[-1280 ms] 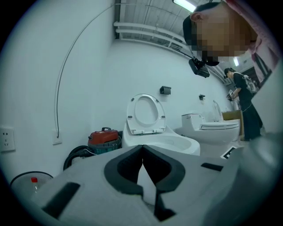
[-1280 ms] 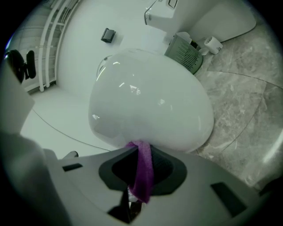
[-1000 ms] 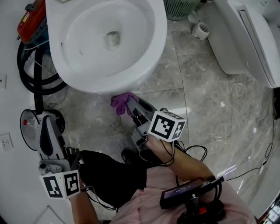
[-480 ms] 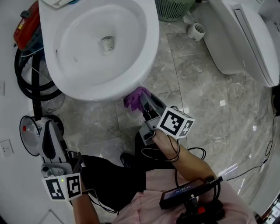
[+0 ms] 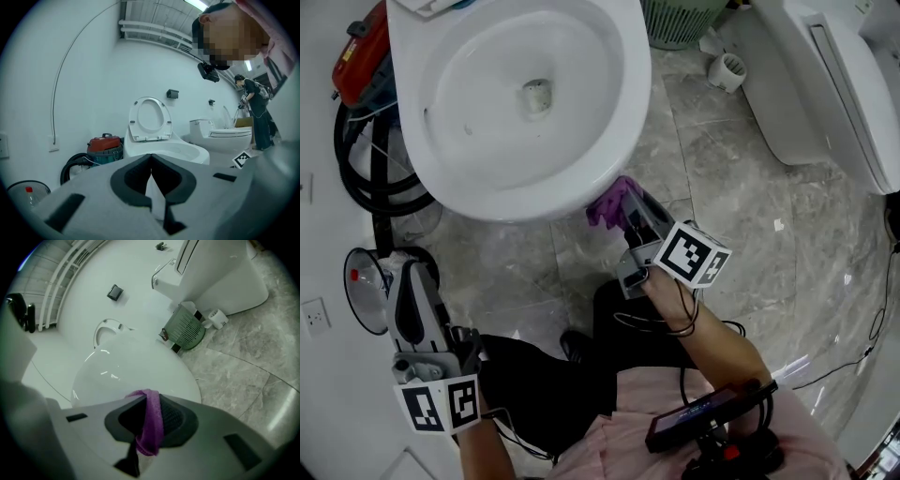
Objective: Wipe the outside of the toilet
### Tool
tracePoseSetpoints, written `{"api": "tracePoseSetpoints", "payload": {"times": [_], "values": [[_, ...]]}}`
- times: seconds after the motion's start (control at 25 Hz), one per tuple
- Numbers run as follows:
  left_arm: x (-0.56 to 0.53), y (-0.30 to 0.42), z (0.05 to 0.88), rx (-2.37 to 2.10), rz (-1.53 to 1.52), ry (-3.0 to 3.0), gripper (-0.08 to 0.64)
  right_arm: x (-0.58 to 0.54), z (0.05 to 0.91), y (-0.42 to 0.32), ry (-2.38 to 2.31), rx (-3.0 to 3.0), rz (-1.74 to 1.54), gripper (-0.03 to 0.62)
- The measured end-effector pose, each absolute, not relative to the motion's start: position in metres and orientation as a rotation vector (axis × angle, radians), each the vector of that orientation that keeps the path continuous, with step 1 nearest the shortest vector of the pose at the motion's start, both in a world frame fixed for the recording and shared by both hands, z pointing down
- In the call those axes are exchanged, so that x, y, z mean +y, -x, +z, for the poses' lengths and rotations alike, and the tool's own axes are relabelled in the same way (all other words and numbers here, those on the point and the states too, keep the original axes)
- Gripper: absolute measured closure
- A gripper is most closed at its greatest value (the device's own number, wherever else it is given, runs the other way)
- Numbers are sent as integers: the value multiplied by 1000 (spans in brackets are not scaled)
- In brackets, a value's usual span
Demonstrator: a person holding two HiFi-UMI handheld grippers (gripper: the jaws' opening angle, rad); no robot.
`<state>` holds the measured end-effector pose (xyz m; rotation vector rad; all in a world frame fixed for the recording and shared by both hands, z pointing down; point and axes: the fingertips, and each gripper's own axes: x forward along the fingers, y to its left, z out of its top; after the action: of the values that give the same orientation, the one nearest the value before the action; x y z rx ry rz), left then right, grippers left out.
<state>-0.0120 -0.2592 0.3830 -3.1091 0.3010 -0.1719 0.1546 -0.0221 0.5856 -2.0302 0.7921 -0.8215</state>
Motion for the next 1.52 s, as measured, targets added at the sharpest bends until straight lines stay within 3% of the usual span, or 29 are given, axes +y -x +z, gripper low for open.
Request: {"api": "tracePoseSetpoints", "payload": {"times": [0.36,0.72,1.16,1.52], "values": [[-264,16,383,314,-181,3105,552,13,594,-231,2169,622,-684,531],[-270,19,373,332,-150,3107,552,97,535,-286,2304,418,-435,529],[-263,23,356,286,-56,3135,552,130,485,-256,2346,431,-376,529],[-262,25,352,246,0,3149,552,100,524,-175,2289,518,-599,529]]}}
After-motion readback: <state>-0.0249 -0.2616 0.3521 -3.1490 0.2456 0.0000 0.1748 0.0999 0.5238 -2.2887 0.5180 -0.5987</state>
